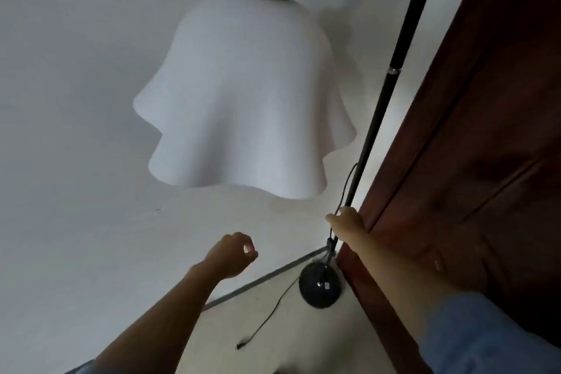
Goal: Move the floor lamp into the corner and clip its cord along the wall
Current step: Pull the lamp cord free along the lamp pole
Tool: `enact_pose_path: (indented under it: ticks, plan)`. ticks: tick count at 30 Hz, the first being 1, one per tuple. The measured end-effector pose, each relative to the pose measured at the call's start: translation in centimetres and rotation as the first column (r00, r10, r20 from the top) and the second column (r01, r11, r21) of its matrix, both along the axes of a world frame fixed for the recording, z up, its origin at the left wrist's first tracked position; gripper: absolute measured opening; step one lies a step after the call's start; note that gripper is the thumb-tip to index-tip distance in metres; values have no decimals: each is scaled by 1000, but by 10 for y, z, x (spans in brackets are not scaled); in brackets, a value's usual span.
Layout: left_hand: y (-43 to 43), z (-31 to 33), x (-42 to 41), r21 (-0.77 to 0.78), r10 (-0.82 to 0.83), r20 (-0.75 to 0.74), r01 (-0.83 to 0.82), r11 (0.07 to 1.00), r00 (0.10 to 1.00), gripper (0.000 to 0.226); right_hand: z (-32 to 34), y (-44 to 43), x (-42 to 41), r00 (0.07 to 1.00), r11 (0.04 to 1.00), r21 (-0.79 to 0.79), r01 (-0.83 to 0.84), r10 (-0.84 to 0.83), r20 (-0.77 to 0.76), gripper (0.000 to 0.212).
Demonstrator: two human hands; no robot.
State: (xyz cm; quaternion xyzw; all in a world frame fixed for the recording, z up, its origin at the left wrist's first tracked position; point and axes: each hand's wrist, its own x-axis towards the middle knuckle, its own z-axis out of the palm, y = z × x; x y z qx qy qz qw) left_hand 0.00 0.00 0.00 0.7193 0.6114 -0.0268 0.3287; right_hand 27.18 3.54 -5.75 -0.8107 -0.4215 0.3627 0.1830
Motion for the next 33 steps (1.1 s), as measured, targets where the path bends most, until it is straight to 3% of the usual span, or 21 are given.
enact_pose_path:
  ticks: [2,6,8,10,13,16,22,24,26,29,33]
  plan:
    - [12,-4,-6,-7,3,-14,-3,1000,1000,23,-1,9,-6,994,996,-26,88,-90,-67,51]
    - [26,-10,-14,-25,-3,-30,2,1000,1000,23,-3,17,-14,980,984,27,174,-171,-104,26]
    - [28,-12,-17,-26,9,-43,-10,1000,999,24,-5,17,-12,968,974,33,223,-217,-124,25]
    - [28,-15,-18,-35,23,-52,-25,999,998,24,-6,15,-10,922,959,7,282,-270,-277,24]
    - [21,-16,-12,-43,55,-42,-57,997,998,23,4,4,-8,779,931,-67,358,-337,-528,25]
    - [2,-16,2,-65,89,-25,-91,994,996,24,20,-12,-5,658,932,-113,345,-326,-679,25]
    - [-54,-19,56,-83,204,76,-198,977,976,83,76,-50,6,359,957,-169,235,-247,-900,24]
    - [-72,-21,85,-105,256,147,-242,965,956,90,97,-60,14,260,969,-174,176,-216,-941,22]
    - [-88,-23,112,-99,311,213,-296,950,926,72,118,-67,25,201,980,-160,117,-181,-963,22]
    - [-104,-24,132,-46,397,281,-401,915,874,12,146,-73,43,142,988,-133,82,-143,-979,23]
    - [-119,-14,122,-75,479,317,-481,873,819,27,167,-71,75,54,967,-147,210,-161,-985,25]
